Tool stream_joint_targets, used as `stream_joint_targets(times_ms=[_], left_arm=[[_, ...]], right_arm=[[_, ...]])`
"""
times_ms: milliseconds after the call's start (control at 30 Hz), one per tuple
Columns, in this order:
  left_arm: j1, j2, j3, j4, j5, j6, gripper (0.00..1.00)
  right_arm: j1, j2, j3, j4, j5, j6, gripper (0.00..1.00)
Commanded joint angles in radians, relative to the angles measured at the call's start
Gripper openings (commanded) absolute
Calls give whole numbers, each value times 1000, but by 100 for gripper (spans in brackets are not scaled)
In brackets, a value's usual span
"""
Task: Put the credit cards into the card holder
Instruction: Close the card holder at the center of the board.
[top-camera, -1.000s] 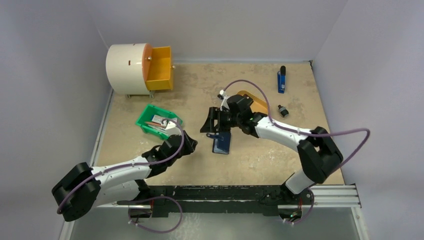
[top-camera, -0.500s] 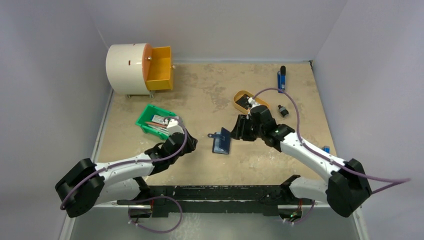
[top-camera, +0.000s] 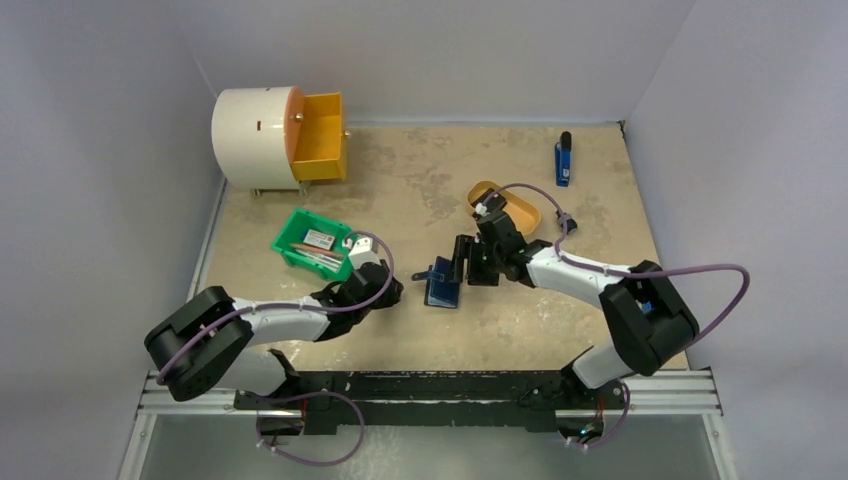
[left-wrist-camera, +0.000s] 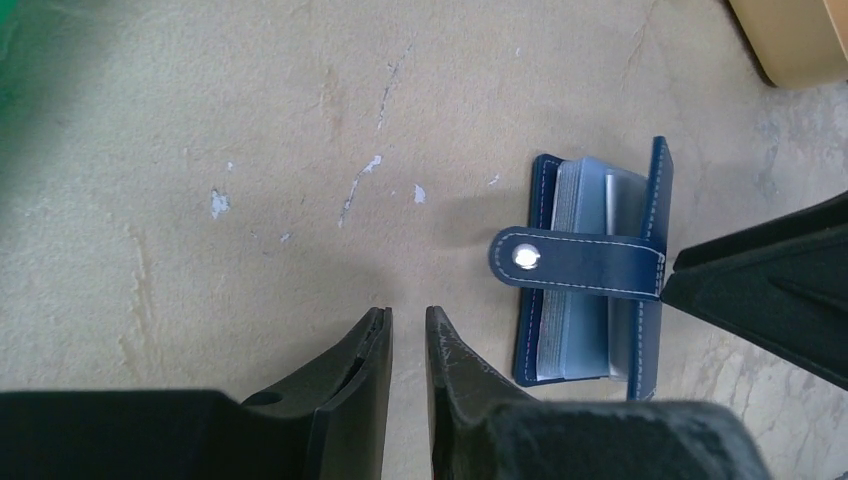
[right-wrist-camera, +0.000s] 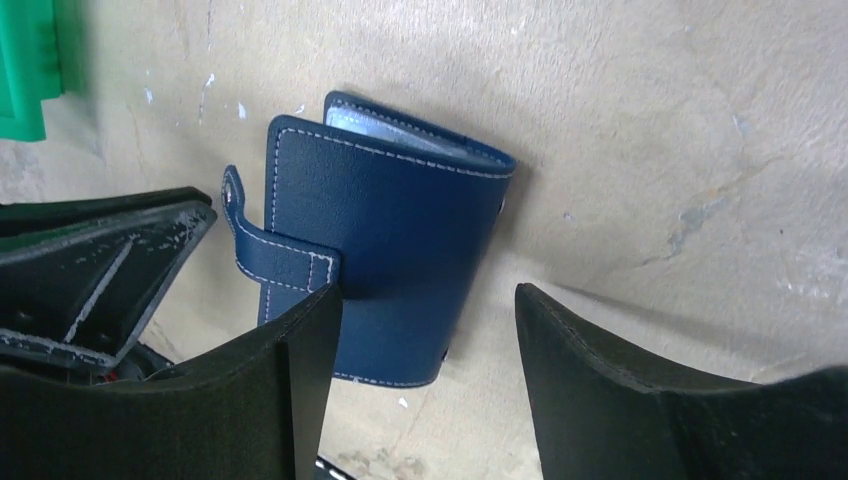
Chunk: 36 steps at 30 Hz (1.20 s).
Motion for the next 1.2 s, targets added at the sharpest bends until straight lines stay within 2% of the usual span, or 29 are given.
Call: stream_joint_targets(times_ms=[0,467,667,867,1167], left_arm=[[-1,28,17,94,38,4,18],[0,-2,23,65,25,8,17],[-1,-64,97,41,40,28,20],[-2,34,211,60,92,55,20],[-1,149,182,137,144,21,20]], right_arm=[[4,31,50,48,12,-27,67],[34,138,81,-1,77,-94,68],[45,150,75,-5,98,-115,67],[44,161,59,40,86,-139,65],[46,184,88,65,46,-242,63]])
